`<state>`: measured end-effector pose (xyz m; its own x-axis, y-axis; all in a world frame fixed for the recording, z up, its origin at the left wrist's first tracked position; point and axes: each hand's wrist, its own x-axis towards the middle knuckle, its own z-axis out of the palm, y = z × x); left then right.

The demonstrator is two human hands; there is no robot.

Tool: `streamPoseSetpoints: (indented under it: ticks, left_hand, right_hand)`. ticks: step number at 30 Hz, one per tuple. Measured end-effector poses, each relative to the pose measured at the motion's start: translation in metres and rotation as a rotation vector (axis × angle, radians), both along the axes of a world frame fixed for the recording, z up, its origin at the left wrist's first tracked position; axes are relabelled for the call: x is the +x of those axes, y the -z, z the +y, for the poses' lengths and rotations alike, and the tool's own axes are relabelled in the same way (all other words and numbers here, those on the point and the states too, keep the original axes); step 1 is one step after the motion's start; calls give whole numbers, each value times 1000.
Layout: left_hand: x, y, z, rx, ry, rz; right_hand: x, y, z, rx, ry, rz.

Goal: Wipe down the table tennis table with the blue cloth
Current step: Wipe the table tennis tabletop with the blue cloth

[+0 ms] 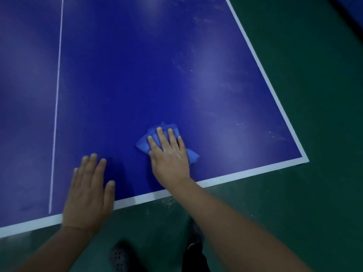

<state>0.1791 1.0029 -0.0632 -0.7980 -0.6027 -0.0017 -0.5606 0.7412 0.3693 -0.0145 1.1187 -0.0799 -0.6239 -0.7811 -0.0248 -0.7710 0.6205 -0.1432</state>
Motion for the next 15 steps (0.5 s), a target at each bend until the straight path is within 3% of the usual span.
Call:
streamPoseSetpoints:
  ticks: [3, 7, 10, 12, 15]
  left_hand:
    - [-63, -2, 58, 28, -1, -7]
    - [-130, 6, 118, 29, 52, -40]
    - [-146, 15, 136, -28, 59, -117]
    - [-146, 20, 138, -72, 64, -147]
    - [-146, 24, 137, -98, 65, -159]
  right_hand:
    - [-79, 3, 46, 70, 69, 69]
    - [-208, -6, 185, 144, 544, 115]
    - [-240, -12, 230, 60, 759, 37]
    - [-221, -9, 212, 27, 735, 69]
    - [-147, 0, 166, 10, 327, 80]
